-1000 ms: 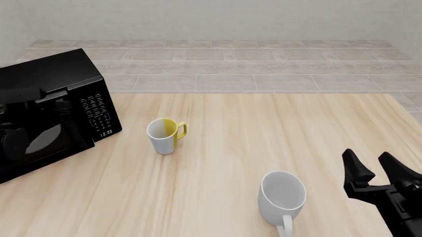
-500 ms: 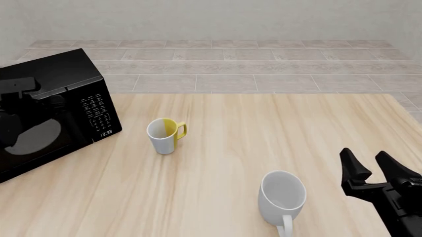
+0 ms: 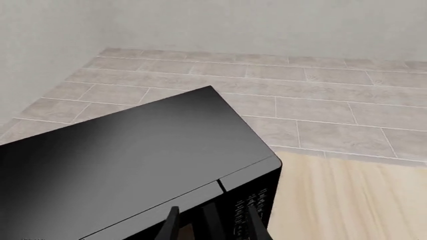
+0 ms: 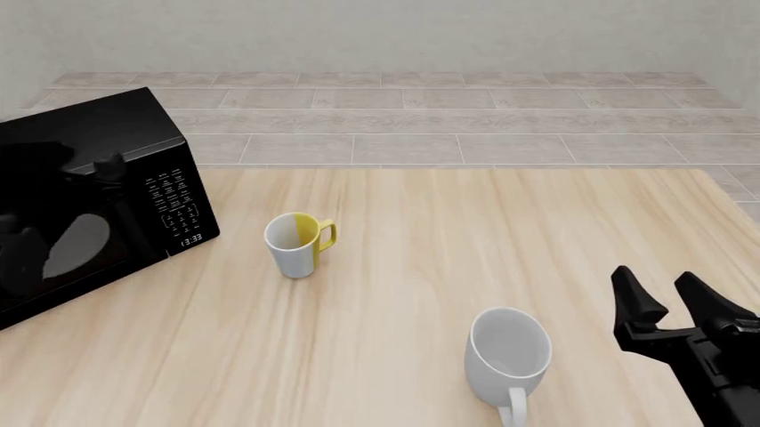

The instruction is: Close the microwave.

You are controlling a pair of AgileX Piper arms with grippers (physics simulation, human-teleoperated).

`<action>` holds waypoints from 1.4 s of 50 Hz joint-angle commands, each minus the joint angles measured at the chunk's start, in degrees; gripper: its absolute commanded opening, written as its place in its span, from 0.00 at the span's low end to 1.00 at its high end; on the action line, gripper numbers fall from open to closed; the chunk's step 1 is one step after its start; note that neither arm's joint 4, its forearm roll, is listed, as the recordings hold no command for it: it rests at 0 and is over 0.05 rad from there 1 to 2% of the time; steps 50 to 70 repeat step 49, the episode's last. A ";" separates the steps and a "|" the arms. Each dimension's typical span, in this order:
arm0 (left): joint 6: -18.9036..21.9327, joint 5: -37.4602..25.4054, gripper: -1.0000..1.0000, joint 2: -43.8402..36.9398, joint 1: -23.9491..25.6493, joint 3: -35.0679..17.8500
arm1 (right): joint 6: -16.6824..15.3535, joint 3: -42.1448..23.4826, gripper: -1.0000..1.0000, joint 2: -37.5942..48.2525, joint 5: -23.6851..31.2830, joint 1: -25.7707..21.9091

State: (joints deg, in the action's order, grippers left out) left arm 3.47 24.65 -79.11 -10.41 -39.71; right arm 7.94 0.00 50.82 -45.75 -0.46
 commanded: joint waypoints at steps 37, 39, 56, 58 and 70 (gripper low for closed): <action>-4.06 -33.73 1.00 74.23 11.15 26.64 | -0.60 0.00 1.00 3.55 -3.12 0.05; -3.89 -35.56 1.00 73.67 11.79 24.83 | -0.60 0.00 1.00 2.95 -2.55 0.04; -3.46 -33.40 1.00 77.87 13.42 32.13 | -0.89 0.00 1.00 -3.03 3.05 0.81; -3.46 -33.40 1.00 77.87 13.42 32.13 | -0.89 0.00 1.00 -3.03 3.05 0.81; -3.46 -33.40 1.00 77.87 13.42 32.13 | -0.89 0.00 1.00 -3.03 3.05 0.81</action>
